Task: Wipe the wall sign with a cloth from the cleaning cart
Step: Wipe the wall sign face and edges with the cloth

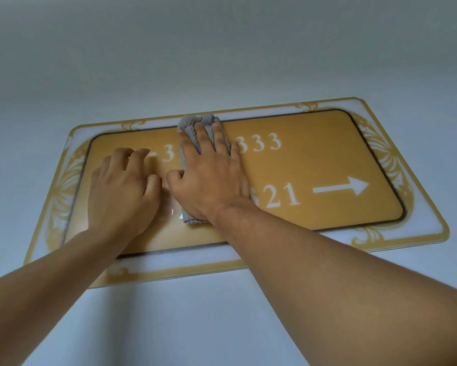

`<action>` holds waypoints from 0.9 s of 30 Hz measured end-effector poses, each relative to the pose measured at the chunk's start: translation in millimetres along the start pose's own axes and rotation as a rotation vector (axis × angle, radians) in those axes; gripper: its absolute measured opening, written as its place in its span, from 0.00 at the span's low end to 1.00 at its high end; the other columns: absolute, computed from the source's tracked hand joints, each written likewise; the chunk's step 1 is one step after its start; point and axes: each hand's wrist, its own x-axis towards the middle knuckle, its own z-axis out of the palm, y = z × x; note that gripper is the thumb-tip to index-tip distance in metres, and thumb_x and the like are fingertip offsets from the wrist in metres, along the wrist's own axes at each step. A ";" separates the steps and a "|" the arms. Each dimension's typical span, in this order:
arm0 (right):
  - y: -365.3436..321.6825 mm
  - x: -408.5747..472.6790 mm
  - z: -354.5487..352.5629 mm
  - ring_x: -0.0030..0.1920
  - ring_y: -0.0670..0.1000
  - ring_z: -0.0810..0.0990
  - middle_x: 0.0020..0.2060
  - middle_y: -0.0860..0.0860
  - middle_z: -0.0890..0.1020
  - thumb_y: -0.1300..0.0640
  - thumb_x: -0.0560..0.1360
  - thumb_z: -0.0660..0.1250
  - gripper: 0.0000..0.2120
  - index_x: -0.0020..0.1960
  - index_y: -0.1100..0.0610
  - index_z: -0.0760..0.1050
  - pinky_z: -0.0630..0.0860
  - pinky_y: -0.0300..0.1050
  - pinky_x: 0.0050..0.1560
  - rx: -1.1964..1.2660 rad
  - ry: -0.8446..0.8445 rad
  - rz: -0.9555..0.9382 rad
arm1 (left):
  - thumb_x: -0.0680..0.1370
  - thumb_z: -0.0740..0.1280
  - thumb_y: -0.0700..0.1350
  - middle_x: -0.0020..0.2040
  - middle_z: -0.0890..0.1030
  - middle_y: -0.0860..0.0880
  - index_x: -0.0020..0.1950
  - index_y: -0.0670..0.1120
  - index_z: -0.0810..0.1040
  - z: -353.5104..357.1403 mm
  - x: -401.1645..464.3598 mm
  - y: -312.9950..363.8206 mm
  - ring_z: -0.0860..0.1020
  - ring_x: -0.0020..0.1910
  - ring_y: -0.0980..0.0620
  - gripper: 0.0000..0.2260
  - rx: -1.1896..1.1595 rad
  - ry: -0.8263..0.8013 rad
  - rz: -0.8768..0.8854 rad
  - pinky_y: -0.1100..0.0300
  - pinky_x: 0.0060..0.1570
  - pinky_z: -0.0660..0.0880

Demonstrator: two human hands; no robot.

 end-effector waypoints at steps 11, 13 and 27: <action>-19.0 55.0 16.3 0.79 0.59 0.47 0.80 0.54 0.56 0.40 0.74 0.51 0.35 0.79 0.50 0.55 0.47 0.63 0.75 -0.008 0.066 0.049 | 0.74 0.51 0.53 0.75 0.67 0.42 0.72 0.45 0.70 12.2 6.3 -10.8 0.63 0.74 0.44 0.29 -0.074 -0.019 -0.077 0.45 0.74 0.58; -21.5 62.3 19.9 0.79 0.59 0.47 0.79 0.54 0.56 0.40 0.74 0.51 0.35 0.79 0.50 0.56 0.47 0.64 0.75 -0.011 0.072 0.050 | 0.74 0.51 0.53 0.75 0.67 0.42 0.71 0.44 0.70 13.1 4.5 -11.9 0.63 0.74 0.45 0.28 -0.085 -0.011 -0.078 0.45 0.75 0.58; -40.5 114.1 28.6 0.78 0.61 0.51 0.79 0.55 0.59 0.40 0.75 0.50 0.34 0.78 0.52 0.59 0.48 0.63 0.75 -0.032 0.103 0.103 | 0.77 0.55 0.51 0.75 0.67 0.41 0.70 0.44 0.72 15.3 6.6 -18.3 0.62 0.75 0.45 0.24 -0.092 0.034 -0.141 0.44 0.75 0.56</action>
